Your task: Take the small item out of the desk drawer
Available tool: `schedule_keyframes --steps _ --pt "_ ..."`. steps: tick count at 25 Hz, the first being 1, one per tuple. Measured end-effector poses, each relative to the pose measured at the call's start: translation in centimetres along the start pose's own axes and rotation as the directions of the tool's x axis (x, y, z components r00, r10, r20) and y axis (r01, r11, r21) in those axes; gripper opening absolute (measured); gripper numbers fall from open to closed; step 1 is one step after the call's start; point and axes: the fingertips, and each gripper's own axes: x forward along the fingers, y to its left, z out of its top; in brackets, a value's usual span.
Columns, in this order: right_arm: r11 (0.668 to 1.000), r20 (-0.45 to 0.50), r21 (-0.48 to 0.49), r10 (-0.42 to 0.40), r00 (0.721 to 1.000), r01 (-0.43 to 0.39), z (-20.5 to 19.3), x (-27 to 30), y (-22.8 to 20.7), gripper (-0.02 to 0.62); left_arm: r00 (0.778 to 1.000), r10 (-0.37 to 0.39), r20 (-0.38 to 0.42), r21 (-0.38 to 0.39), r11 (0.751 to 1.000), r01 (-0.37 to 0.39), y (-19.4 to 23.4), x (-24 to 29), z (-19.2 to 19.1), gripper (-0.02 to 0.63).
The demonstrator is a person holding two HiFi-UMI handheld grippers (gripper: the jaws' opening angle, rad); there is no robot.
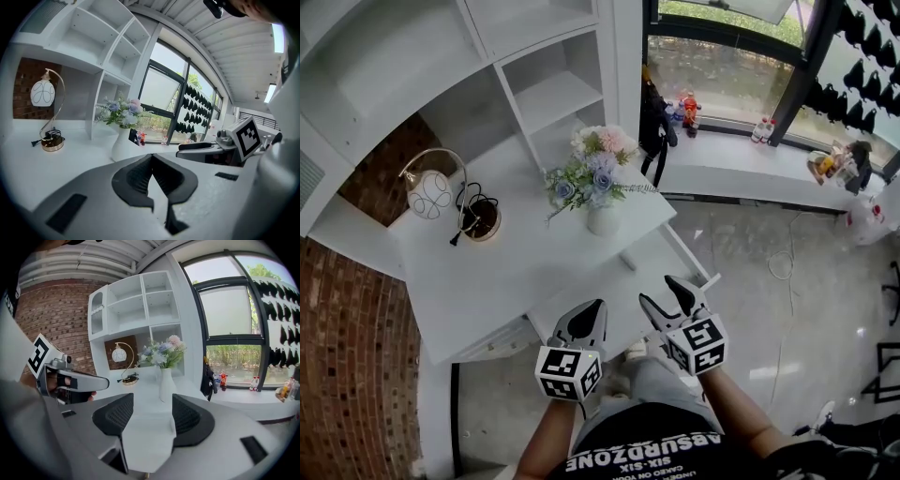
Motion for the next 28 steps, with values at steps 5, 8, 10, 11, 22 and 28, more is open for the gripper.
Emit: schedule_keyframes --steps 5,8,10,11,22,28 --pt "1.0 -0.026 -0.01 0.011 1.0 -0.011 -0.4 2.2 -1.5 0.232 1.0 0.017 -0.014 -0.008 1.0 -0.017 1.0 1.6 0.1 0.006" --pt "1.0 -0.05 -0.003 0.022 0.999 -0.022 -1.0 4.0 -2.5 0.232 0.999 0.033 -0.021 -0.016 0.999 -0.033 1.9 2.5 0.1 0.006" --pt "1.0 -0.071 -0.002 0.029 0.997 -0.03 -1.5 5.1 -3.0 0.232 0.999 0.044 -0.026 -0.023 0.999 -0.045 2.3 3.0 0.2 0.006" --pt "0.999 -0.081 -0.004 0.034 0.996 -0.034 -1.8 5.6 -3.2 0.232 0.998 0.05 -0.028 -0.026 0.998 -0.05 2.5 3.3 0.2 0.006" --pt "0.996 -0.172 -0.021 0.076 0.982 -0.081 -4.1 10.7 -5.6 0.232 0.994 0.101 -0.047 -0.06 0.993 -0.104 4.5 6.0 0.1 0.006" --pt "0.995 -0.221 -0.007 0.096 0.971 -0.1 -6.0 13.2 -6.6 0.232 0.992 0.118 -0.053 -0.076 0.99 -0.122 5.2 7.4 -0.4 0.006"
